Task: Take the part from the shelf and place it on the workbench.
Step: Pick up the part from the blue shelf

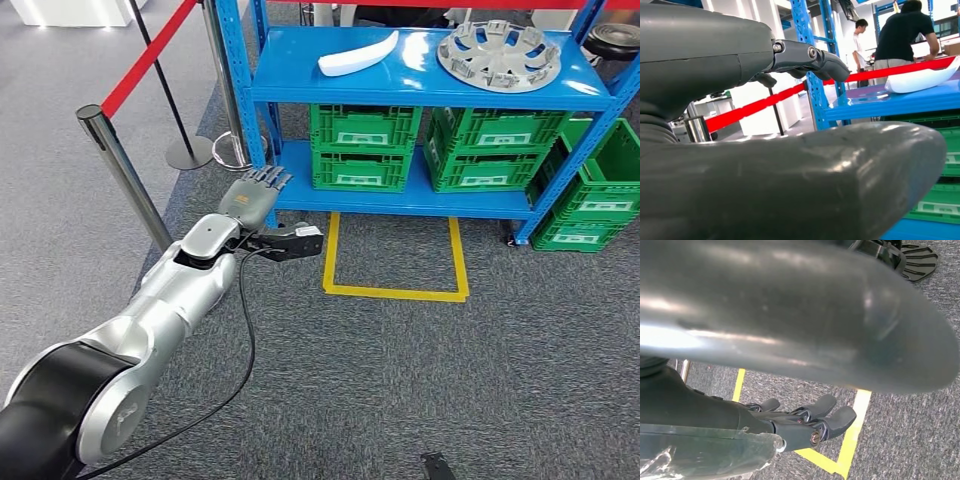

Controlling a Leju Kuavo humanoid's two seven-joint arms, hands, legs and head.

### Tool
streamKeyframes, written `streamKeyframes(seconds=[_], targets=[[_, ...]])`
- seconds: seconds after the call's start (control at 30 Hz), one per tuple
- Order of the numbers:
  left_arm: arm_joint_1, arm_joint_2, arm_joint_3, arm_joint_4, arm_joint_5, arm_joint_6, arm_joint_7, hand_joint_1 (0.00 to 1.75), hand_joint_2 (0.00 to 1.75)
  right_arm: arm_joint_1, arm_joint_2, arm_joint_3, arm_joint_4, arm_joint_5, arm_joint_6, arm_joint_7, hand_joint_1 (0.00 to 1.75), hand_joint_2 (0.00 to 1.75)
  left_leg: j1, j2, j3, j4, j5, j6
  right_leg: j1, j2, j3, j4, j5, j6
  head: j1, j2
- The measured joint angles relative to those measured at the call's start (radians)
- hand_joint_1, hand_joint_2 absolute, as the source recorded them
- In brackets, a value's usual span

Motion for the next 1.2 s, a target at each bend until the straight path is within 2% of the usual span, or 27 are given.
streamKeyframes(seconds=[0.27, 0.4, 0.47, 0.5, 0.53, 0.6, 0.63, 0.67, 0.7, 0.73, 0.77, 0.8, 0.83, 0.87, 0.93, 1.0, 1.03, 1.1, 1.13, 1.17, 1.2], targets=[[0.001, 0.0, 0.0, 0.0, -0.001, 0.0, 0.0, 0.0, 0.0, 0.001, 0.0, 0.0, 0.0, 0.0, 0.0, 0.0, 0.0, 0.0, -0.001, 0.0, 0.0, 0.001, -0.001, 0.001, -0.001, 0.0, 0.0, -0.001, 0.0, 0.001, 0.0, 0.0], [0.0, 0.002, 0.0, 0.0, -0.002, -0.001, 0.002, 0.0, 0.0, 0.001, 0.005, 0.0, 0.001, 0.001, 0.0, 0.0, 0.0, 0.0, -0.007, 0.0, -0.003, 0.0, -0.002, 0.016, -0.006, -0.002, 0.002, -0.008, 0.005, 0.01, -0.001, 0.0], [-0.001, 0.002, 0.001, -0.001, -0.002, -0.001, 0.003, 0.0, 0.0, -0.001, 0.007, 0.0, 0.001, 0.001, -0.001, 0.0, 0.0, 0.0, -0.002, -0.001, 0.009, -0.023, 0.007, 0.023, -0.006, 0.005, -0.001, -0.004, -0.001, 0.015, 0.0, 0.0], [-0.003, 0.001, 0.001, -0.002, -0.003, -0.001, 0.003, 0.0, 0.0, -0.002, 0.008, 0.0, 0.001, 0.001, -0.001, 0.0, 0.0, 0.0, 0.001, -0.003, 0.016, -0.035, 0.012, 0.025, -0.006, 0.015, -0.016, 0.023, -0.014, 0.017, 0.002, 0.0], [-0.004, -0.001, 0.002, -0.002, -0.003, -0.001, 0.003, 0.0, 0.0, -0.001, 0.008, 0.0, 0.001, 0.001, -0.001, -0.001, 0.0, 0.0, 0.005, -0.005, 0.022, -0.042, 0.015, 0.027, -0.007, 0.027, -0.043, 0.073, -0.035, 0.018, 0.004, 0.0], [-0.004, -0.006, 0.002, -0.002, -0.003, -0.002, 0.003, 0.0, 0.0, 0.002, 0.008, 0.0, 0.001, 0.001, -0.001, -0.001, 0.0, 0.0, 0.005, -0.01, 0.024, -0.044, 0.013, 0.029, -0.009, 0.043, -0.125, 0.211, -0.08, 0.023, 0.009, 0.0], [-0.001, -0.007, 0.002, -0.002, -0.003, -0.002, 0.003, 0.0, 0.0, 0.005, 0.008, 0.0, 0.001, 0.001, -0.001, 0.0, 0.0, 0.0, 0.005, -0.014, 0.025, -0.043, 0.01, 0.028, -0.011, 0.044, -0.158, 0.258, -0.086, 0.026, 0.011, 0.0], [0.002, -0.008, 0.002, -0.002, -0.004, -0.002, 0.003, 0.0, 0.0, 0.007, 0.008, 0.0, 0.001, 0.001, -0.001, 0.0, 0.0, 0.0, 0.006, -0.018, 0.026, -0.042, 0.007, 0.025, -0.013, 0.045, -0.176, 0.271, -0.073, 0.029, 0.011, 0.0], [0.004, -0.009, 0.002, -0.002, -0.004, -0.003, 0.003, 0.0, 0.0, 0.008, 0.008, 0.0, 0.001, 0.001, -0.001, 0.0, 0.0, 0.0, 0.009, -0.023, 0.029, -0.038, 0.002, 0.02, -0.017, 0.045, -0.173, 0.241, -0.04, 0.034, 0.012, 0.0], [0.004, -0.01, 0.002, -0.002, -0.004, -0.003, 0.003, 0.0, 0.0, 0.009, 0.008, 0.0, 0.001, 0.001, -0.002, 0.0, 0.0, 0.0, 0.012, -0.026, 0.031, -0.03, -0.006, 0.013, -0.022, 0.045, -0.153, 0.18, 0.005, 0.039, 0.012, 0.0], [0.003, -0.01, 0.002, -0.002, -0.005, -0.003, 0.003, 0.0, 0.0, 0.009, 0.008, 0.0, 0.001, 0.001, -0.002, 0.0, 0.0, 0.0, 0.014, -0.029, 0.03, -0.02, -0.015, 0.004, -0.025, 0.048, -0.128, 0.122, 0.036, 0.047, 0.014, 0.0], [0.002, -0.01, 0.002, -0.002, -0.005, -0.003, 0.003, 0.0, 0.0, 0.008, 0.01, 0.0, 0.003, 0.001, -0.002, 0.0, 0.0, 0.0, 0.016, -0.032, 0.026, -0.006, -0.025, -0.004, -0.028, 0.053, -0.106, 0.071, 0.054, 0.05, 0.018, 0.0], [0.001, -0.01, 0.002, -0.002, -0.006, -0.003, 0.003, 0.0, 0.0, 0.008, 0.012, 0.0, 0.004, 0.001, -0.002, 0.0, 0.0, 0.0, 0.016, -0.033, 0.02, 0.005, -0.032, -0.011, -0.03, 0.058, -0.095, 0.045, 0.056, 0.047, 0.019, 0.0], [0.0, -0.01, 0.002, -0.002, -0.007, -0.003, 0.003, 0.0, 0.0, 0.008, 0.013, 0.0, 0.006, 0.001, -0.002, 0.0, 0.0, 0.0, 0.015, -0.034, 0.014, 0.012, -0.035, -0.016, -0.028, 0.063, -0.093, 0.043, 0.045, 0.04, 0.017, 0.0], [0.002, -0.01, 0.002, -0.002, -0.008, -0.003, 0.003, 0.0, 0.0, 0.008, 0.013, 0.0, 0.007, 0.001, -0.003, 0.001, 0.0, 0.0, 0.016, -0.034, 0.01, 0.016, -0.037, -0.021, -0.027, 0.065, -0.097, 0.047, 0.04, 0.018, 0.008, 0.0], [0.003, -0.01, 0.002, -0.002, -0.008, -0.003, 0.003, 0.0, 0.0, 0.009, 0.013, 0.0, 0.007, 0.001, -0.003, 0.001, 0.0, 0.0, 0.017, -0.028, -0.007, 0.048, -0.056, -0.027, -0.026, 0.064, -0.094, 0.048, 0.035, 0.004, 0.002, 0.0], [0.002, -0.011, 0.002, -0.002, -0.008, -0.002, 0.003, 0.0, 0.0, 0.008, 0.013, 0.0, 0.007, 0.001, -0.003, 0.0, 0.0, 0.0, 0.017, -0.025, -0.031, 0.094, -0.076, -0.029, -0.026, 0.064, -0.09, 0.047, 0.032, -0.002, 0.0, 0.0], [0.004, -0.011, 0.002, -0.002, -0.008, -0.002, 0.003, 0.0, 0.0, 0.007, 0.013, 0.0, 0.007, 0.001, -0.003, 0.0, 0.0, 0.0, 0.017, -0.021, -0.113, 0.231, -0.122, -0.03, -0.024, 0.062, -0.085, 0.047, 0.026, -0.01, -0.002, 0.0], [0.008, -0.011, 0.002, -0.002, -0.008, -0.002, 0.003, 0.0, 0.0, 0.008, 0.013, 0.0, 0.007, 0.001, -0.003, 0.0, 0.0, 0.0, 0.017, -0.021, -0.152, 0.288, -0.132, -0.029, -0.023, 0.062, -0.081, 0.047, 0.023, -0.013, -0.003, 0.0], [0.011, -0.011, 0.003, -0.002, -0.008, -0.002, 0.003, 0.0, 0.0, 0.008, 0.013, 0.0, 0.007, 0.001, -0.003, 0.0, 0.0, 0.0, 0.017, -0.021, -0.177, 0.316, -0.124, -0.025, -0.022, 0.062, -0.076, 0.047, 0.019, -0.015, -0.003, 0.0], [0.013, -0.01, 0.003, -0.002, -0.009, -0.002, 0.003, 0.0, 0.0, 0.009, 0.013, 0.0, 0.007, 0.001, -0.003, 0.0, 0.0, 0.0, 0.016, -0.021, -0.183, 0.304, -0.096, -0.021, -0.021, 0.062, -0.07, 0.047, 0.015, -0.016, -0.003, 0.0]])
